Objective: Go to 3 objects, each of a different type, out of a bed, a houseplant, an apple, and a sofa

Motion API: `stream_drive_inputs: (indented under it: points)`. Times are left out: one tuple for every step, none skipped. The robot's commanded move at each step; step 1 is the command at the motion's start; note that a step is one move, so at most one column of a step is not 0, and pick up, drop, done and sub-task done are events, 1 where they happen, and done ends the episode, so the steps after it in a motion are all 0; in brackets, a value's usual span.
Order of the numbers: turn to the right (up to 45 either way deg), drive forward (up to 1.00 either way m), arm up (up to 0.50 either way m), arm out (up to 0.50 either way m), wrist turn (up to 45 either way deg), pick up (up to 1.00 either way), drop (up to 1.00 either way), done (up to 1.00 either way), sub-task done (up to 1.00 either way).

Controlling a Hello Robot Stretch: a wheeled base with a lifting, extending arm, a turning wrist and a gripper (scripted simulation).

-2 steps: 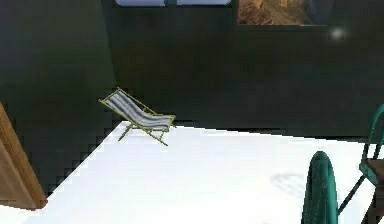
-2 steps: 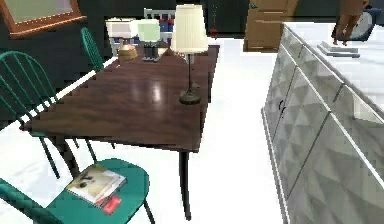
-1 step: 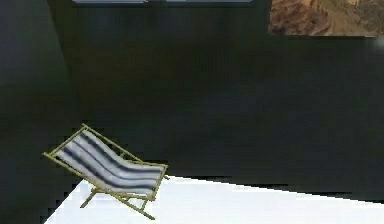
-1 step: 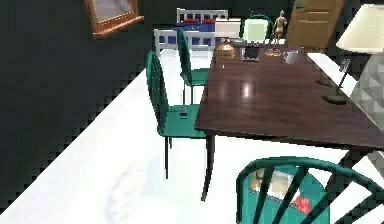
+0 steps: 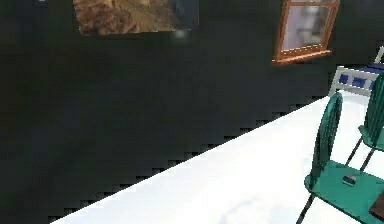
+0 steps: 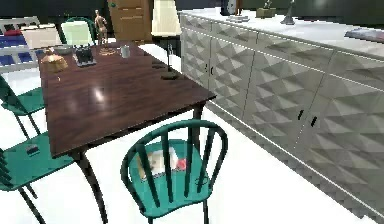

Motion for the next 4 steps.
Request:
stream_drive_inputs:
  points:
    - [9.0,0.00,0.00,0.00,0.0,0.00,0.00,0.00,0.00]
    - [0.0,1.00,0.00,0.00,0.0,0.00,0.00,0.00,0.00]
    - [18.0,0.00,0.00,0.00,0.0,0.00,0.00,0.00,0.00]
    - [0.0,0.10,0.00,0.00,0.0,0.00,0.00,0.00,0.00]
